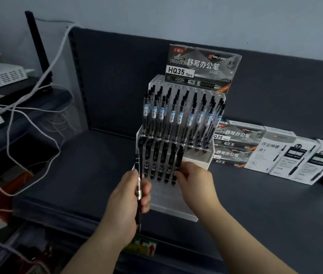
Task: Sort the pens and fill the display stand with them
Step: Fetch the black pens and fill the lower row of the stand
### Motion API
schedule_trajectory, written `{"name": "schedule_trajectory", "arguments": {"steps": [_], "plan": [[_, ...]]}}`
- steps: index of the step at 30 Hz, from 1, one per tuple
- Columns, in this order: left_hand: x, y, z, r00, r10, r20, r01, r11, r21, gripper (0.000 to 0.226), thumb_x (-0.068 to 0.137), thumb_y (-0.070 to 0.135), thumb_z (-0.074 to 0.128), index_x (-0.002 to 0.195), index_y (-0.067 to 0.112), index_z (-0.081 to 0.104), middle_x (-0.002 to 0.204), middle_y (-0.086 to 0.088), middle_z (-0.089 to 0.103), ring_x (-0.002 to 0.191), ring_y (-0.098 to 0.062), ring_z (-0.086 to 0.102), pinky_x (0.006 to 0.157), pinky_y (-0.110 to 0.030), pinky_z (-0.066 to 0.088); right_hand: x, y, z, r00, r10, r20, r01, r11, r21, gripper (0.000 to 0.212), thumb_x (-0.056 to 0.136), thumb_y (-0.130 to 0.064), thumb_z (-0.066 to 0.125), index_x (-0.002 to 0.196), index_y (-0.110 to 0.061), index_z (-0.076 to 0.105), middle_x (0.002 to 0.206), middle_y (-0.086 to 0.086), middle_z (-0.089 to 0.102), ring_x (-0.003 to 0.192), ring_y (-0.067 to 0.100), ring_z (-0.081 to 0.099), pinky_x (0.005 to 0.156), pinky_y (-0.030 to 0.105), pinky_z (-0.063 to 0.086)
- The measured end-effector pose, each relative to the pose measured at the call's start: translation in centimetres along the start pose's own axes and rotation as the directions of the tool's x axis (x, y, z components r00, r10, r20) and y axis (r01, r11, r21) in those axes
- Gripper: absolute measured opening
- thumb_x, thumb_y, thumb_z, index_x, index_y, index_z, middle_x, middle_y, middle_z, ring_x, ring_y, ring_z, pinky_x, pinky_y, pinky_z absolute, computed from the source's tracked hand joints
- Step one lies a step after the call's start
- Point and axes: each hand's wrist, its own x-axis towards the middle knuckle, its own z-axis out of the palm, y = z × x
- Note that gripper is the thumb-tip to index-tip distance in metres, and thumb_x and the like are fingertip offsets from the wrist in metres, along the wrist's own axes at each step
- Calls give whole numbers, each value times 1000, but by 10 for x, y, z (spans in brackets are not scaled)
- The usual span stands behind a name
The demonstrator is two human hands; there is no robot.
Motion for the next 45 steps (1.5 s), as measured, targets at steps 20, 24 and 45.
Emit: {"name": "schedule_trajectory", "arguments": {"steps": [20, 24, 45], "plan": [[-4, -2, 11, 996, 82, -44, -83, 996, -40, 9, 92, 13, 52, 90, 10, 60, 66, 0, 58, 61, -12, 55, 59, -30, 47, 2, 1, 2, 999, 30, -12, -30, 999, -30, 13, 89, -25, 58, 96, -15, 60, 82, -3, 65, 81, 19, 63, 67, 27, 46], [-1, -2, 11, 998, 56, -23, -57, 997, -50, 8, 92, 12, 51, 91, 10, 59, 65, 0, 59, 59, -11, 56, 61, -30, 48, 4, 3, 5, 999, 25, -24, -26, 998, -54, 14, 90, -25, 58, 93, -13, 63, 84, 2, 68, 78, 20, 62, 67, 28, 48], [21, -7, 15, 905, 326, 274, -423, 760, 494, 20, 95, 30, 45, 104, 34, 62, 100, 21, 67, 101, 12, 56, 84, -2, 41, -16, -7, -40, 989, 133, 66, -148, 823, 548, 7, 83, -13, 68, 76, -16, 67, 62, -2, 65, 53, 7, 54, 56, 24, 48]]}}
